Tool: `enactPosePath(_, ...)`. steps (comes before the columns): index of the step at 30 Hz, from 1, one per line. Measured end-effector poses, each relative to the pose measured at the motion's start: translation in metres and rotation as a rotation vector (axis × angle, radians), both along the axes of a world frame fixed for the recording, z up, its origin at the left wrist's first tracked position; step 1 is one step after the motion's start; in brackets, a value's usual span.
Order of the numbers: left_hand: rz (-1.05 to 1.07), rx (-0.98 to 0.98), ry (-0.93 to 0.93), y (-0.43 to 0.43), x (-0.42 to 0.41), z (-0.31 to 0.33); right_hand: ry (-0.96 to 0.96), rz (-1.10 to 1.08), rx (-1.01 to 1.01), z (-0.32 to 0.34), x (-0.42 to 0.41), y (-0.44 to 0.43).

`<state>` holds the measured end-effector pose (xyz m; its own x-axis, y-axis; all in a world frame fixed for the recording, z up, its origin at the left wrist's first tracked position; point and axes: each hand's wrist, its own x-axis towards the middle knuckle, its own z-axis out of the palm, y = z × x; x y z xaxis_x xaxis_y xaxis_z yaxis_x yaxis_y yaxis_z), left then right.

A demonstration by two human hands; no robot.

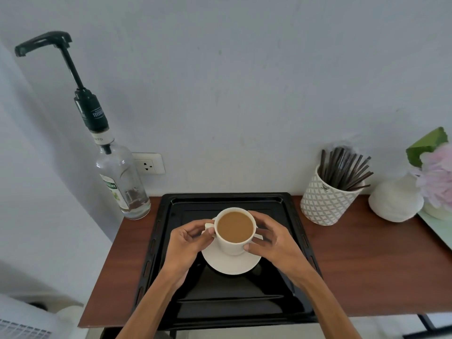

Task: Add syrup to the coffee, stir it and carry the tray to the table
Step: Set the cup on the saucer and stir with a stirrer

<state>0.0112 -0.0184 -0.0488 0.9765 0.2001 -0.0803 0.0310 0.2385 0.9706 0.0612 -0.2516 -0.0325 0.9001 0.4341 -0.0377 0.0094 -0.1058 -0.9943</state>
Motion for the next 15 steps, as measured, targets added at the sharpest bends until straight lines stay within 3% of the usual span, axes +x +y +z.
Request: enactPosePath(15, -0.023, 0.004, 0.029, 0.0084, 0.0091, -0.0086, 0.000, -0.013, -0.019, -0.0083, 0.0021, 0.0035)
